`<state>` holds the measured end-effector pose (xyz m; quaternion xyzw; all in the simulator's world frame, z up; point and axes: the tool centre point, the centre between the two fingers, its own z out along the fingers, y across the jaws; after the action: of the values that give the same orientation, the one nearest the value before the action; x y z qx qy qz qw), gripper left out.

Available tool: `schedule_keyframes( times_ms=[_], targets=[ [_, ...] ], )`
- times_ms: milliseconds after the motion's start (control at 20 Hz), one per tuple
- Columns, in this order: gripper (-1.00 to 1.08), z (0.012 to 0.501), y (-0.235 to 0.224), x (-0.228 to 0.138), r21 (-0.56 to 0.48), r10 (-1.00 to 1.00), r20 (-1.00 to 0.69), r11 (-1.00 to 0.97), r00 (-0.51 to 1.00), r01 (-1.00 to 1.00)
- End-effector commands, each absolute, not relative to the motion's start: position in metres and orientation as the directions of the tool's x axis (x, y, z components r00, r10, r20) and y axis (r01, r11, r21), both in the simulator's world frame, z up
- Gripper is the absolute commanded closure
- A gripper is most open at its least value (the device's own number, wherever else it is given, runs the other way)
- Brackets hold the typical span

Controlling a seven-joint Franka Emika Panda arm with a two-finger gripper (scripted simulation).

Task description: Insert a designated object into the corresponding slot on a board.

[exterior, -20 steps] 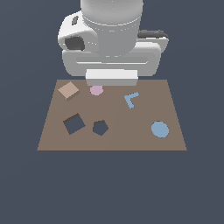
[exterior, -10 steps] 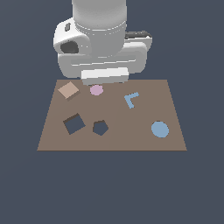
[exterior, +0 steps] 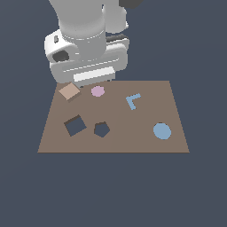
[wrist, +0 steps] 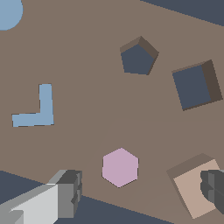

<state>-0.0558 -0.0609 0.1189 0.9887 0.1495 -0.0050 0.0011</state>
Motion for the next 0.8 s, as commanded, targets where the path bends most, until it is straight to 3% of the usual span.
schedule_keyframes(
  times_ms=[0, 750],
  targets=[
    [-0.92, 0.11, -0.075, -0.063, 0.0, 0.354, -0.009, -0.935, 0.935, 0.354],
    [-0.92, 0.065, -0.148, -0.081, 0.0, 0.611, -0.002, -0.792, 0.792, 0.611]
  ],
)
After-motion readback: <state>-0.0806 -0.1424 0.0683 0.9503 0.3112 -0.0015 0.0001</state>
